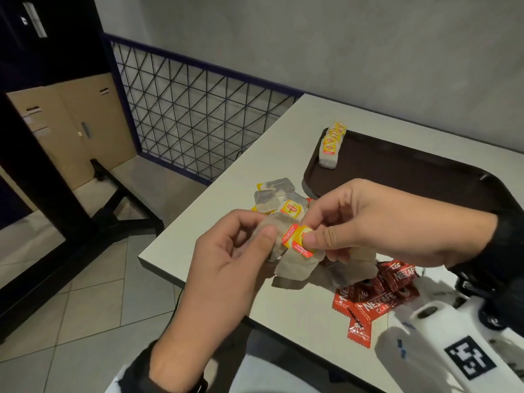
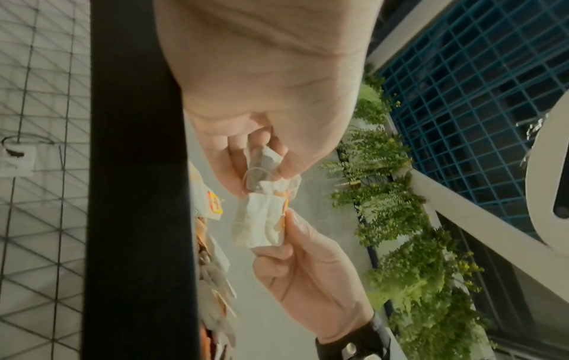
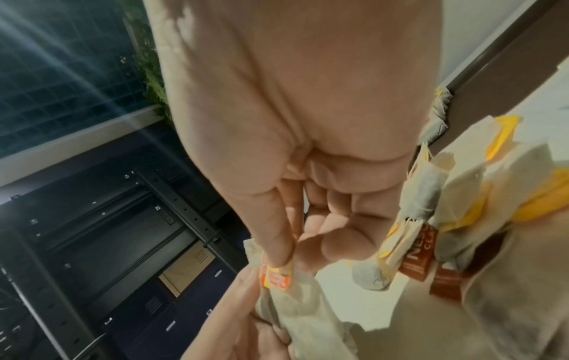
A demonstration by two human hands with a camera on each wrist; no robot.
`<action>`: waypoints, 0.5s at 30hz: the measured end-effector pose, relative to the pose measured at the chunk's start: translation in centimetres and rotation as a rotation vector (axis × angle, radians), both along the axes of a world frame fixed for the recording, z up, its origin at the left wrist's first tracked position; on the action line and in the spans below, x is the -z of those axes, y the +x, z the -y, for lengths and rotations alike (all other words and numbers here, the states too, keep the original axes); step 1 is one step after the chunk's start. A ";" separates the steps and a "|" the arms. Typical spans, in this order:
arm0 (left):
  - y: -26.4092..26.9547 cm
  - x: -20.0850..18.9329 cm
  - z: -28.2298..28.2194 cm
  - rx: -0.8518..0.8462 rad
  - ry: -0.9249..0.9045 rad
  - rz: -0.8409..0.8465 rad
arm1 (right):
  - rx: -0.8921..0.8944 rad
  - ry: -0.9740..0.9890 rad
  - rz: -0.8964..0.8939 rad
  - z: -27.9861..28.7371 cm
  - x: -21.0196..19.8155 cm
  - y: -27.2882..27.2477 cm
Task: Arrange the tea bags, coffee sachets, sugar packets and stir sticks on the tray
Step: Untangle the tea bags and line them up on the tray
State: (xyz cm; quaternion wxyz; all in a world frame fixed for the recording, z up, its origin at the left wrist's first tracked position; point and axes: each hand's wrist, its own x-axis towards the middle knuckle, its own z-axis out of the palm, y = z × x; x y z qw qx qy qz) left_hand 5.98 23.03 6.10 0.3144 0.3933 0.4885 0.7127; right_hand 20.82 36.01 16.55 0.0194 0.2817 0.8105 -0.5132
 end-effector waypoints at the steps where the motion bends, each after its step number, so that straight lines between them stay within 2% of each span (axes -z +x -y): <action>1: 0.2 -0.1 0.1 0.014 0.001 0.033 | 0.005 -0.005 -0.001 0.2 -0.1 0.1; 5: 0.8 -0.6 0.8 0.044 -0.034 0.059 | 0.018 0.007 0.016 1.0 -0.5 0.8; 15: 1.4 -2.7 1.9 0.278 -0.220 0.103 | 0.037 0.056 0.069 2.7 -1.7 2.7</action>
